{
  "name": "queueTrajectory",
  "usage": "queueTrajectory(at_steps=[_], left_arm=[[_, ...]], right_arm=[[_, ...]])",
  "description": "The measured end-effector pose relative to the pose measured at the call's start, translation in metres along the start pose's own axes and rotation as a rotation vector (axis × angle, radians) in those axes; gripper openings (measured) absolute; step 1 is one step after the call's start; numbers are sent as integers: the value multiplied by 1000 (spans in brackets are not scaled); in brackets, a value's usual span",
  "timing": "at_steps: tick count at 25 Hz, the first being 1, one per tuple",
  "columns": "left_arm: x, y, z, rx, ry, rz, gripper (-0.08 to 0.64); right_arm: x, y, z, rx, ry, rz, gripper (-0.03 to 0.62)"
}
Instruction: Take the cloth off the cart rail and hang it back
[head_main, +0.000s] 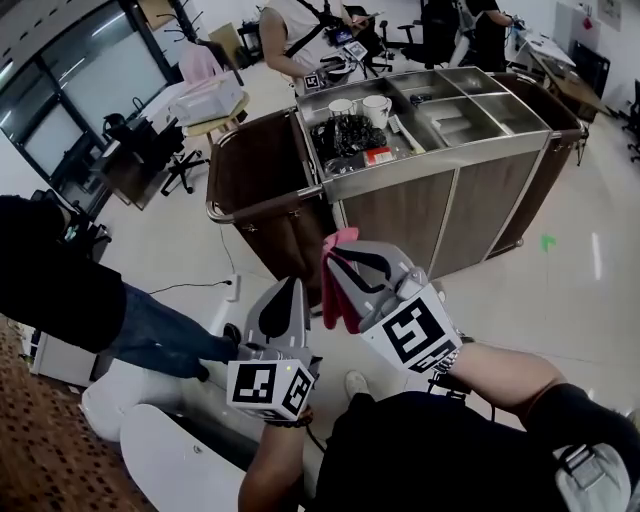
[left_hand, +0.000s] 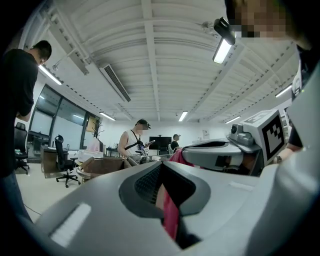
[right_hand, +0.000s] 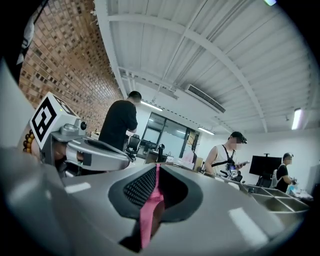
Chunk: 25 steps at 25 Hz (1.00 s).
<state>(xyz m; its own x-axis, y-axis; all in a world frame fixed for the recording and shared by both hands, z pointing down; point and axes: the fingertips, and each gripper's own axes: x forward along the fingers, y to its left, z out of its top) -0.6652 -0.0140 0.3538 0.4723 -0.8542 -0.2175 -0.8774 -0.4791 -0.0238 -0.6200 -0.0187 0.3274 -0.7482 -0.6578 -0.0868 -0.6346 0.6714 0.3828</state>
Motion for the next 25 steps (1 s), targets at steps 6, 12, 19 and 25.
queueTrajectory(at_steps=[6,12,19,25], left_arm=[[-28,-41,6,7,6,1,3],[-51,-61,19,29,4,-17,3],[-83,-62,48,32,-18,-67,3],[-109,-52,59,28,-22,-84,3]], right_arm=[[-53,20,11,156,26,-4,18],[-77,34,34,-27,-29,10,18],[-83,59,62,31,-12,-30,18],[-77,84,78,-22,-14,-35,18]])
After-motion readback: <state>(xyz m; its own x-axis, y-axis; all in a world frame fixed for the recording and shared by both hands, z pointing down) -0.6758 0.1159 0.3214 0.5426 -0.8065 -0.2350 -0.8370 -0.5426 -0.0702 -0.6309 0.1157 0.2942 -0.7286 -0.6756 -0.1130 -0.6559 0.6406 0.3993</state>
